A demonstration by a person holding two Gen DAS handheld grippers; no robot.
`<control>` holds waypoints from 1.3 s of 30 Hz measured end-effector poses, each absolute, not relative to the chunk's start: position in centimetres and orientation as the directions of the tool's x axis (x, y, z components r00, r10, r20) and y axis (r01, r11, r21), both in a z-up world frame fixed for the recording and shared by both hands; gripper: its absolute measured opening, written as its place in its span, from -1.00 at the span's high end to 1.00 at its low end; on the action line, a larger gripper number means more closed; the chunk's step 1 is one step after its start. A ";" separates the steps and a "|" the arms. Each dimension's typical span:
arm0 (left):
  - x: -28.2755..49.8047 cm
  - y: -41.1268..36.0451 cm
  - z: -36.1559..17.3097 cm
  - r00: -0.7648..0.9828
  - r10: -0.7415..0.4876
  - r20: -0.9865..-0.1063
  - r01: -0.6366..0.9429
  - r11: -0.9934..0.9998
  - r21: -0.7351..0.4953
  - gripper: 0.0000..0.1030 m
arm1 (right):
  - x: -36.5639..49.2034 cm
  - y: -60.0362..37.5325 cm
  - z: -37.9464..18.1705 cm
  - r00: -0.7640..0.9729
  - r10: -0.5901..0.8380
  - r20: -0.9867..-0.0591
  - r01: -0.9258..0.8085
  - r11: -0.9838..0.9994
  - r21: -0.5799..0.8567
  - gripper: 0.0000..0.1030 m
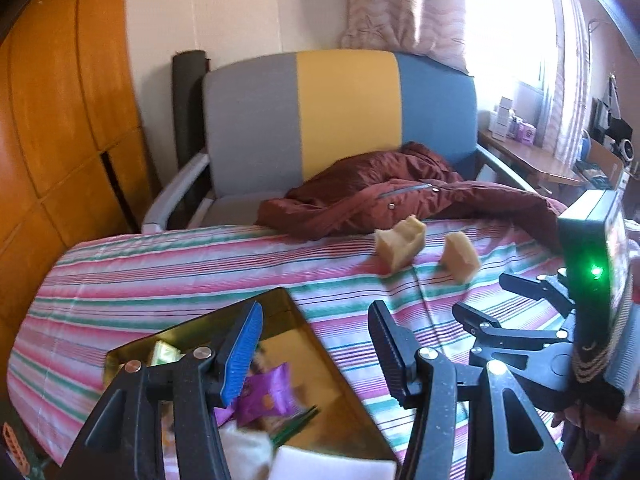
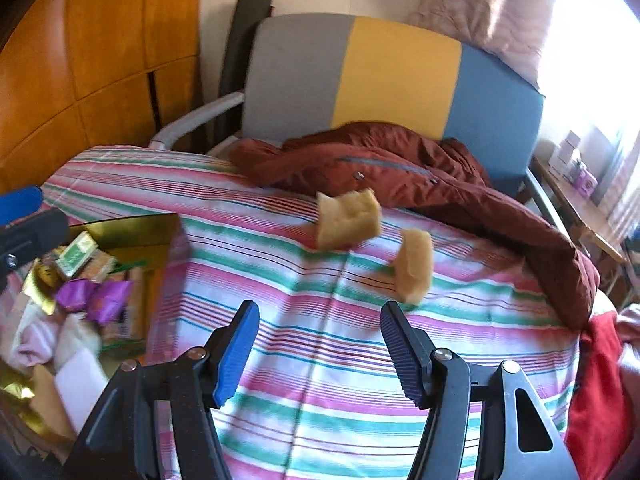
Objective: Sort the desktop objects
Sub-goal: 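Move both grippers back over the bed toward the two yellow sponges, then grasp a yellow sponge with the right gripper while the left gripper grasps the other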
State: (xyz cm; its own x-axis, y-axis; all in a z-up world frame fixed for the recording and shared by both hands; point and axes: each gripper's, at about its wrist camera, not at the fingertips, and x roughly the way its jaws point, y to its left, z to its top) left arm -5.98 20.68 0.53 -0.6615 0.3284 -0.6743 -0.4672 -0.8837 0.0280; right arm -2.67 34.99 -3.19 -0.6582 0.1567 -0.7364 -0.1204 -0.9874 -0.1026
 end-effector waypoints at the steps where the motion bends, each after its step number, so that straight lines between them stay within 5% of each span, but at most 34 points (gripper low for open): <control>1: -6.4 21.0 0.5 -0.649 0.335 -0.683 -0.474 -0.880 0.018 -0.08 | -2.9 35.7 -3.5 -0.652 0.164 -0.740 -0.133 -0.986 -0.101 -0.24; 14: -13.4 26.8 -2.4 -0.450 0.412 -0.792 -0.493 -0.854 -0.164 -0.10 | -6.1 47.6 -8.0 -0.574 0.127 -0.809 -0.330 -0.940 0.087 -0.24; 27: -20.6 32.5 -6.3 -0.265 0.499 -0.825 -0.379 -0.841 -0.387 -0.49 | -11.1 50.4 -11.0 -0.575 0.027 -0.818 -0.339 -0.917 0.208 -0.30; 31: -22.0 33.6 -7.9 -0.259 0.493 -0.831 -0.337 -0.852 -0.400 -0.63 | -12.1 50.2 -11.9 -0.567 0.007 -0.823 -0.315 -0.926 0.209 0.32; 39: -23.5 37.4 -9.6 -0.287 0.444 -0.849 -0.392 -0.863 -0.319 -0.96 | -11.2 50.6 -12.0 -0.584 -0.017 -0.811 -0.292 -0.928 0.229 0.33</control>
